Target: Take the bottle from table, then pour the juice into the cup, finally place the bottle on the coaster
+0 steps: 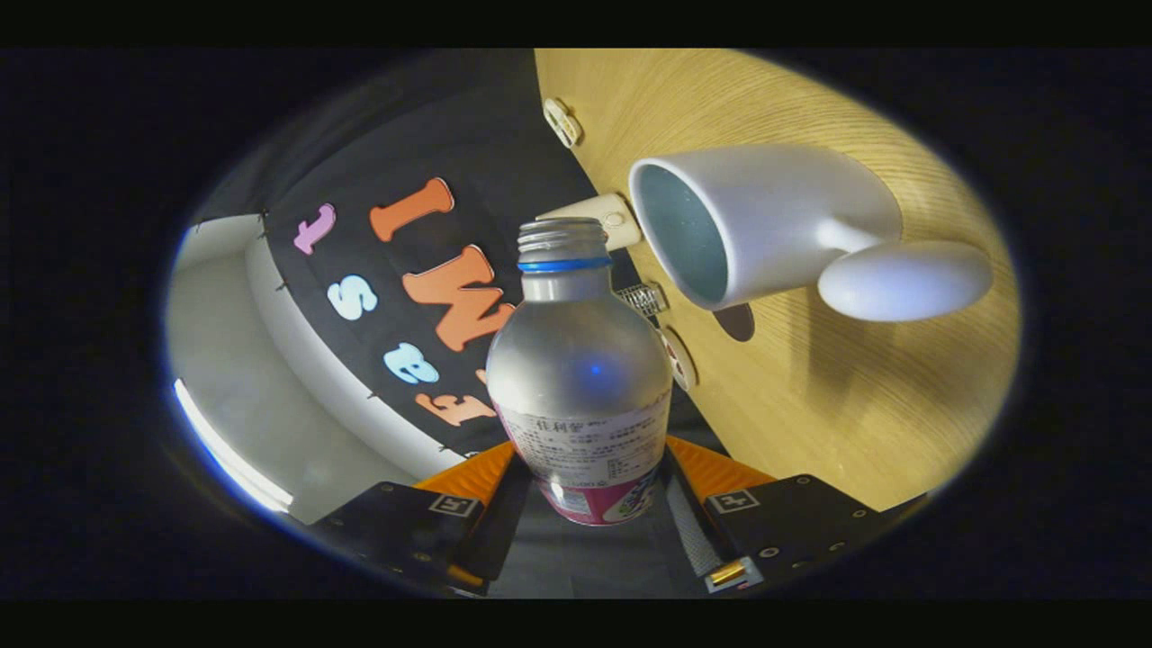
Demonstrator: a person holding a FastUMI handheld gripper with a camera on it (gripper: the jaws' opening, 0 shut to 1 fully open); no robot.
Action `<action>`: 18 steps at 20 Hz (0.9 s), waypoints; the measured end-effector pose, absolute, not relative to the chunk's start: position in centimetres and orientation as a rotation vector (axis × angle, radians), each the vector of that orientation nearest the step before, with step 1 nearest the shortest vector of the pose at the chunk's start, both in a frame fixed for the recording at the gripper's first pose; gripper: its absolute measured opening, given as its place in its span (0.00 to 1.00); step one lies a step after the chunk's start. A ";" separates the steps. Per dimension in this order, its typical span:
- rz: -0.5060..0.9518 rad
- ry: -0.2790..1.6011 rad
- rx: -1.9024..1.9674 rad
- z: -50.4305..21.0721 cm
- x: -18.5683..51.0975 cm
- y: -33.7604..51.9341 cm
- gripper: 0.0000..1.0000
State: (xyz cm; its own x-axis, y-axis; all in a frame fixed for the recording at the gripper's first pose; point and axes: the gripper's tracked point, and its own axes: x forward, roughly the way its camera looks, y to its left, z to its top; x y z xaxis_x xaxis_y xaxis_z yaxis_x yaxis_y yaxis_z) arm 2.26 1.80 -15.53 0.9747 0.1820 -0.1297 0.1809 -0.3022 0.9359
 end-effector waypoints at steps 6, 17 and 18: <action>-0.023 0.354 1.558 -17.6 2.4 3.1 0.77; -0.167 0.333 0.742 -17.3 5.1 -1.3 0.77; -0.166 0.322 0.695 -16.9 5.5 -1.3 0.78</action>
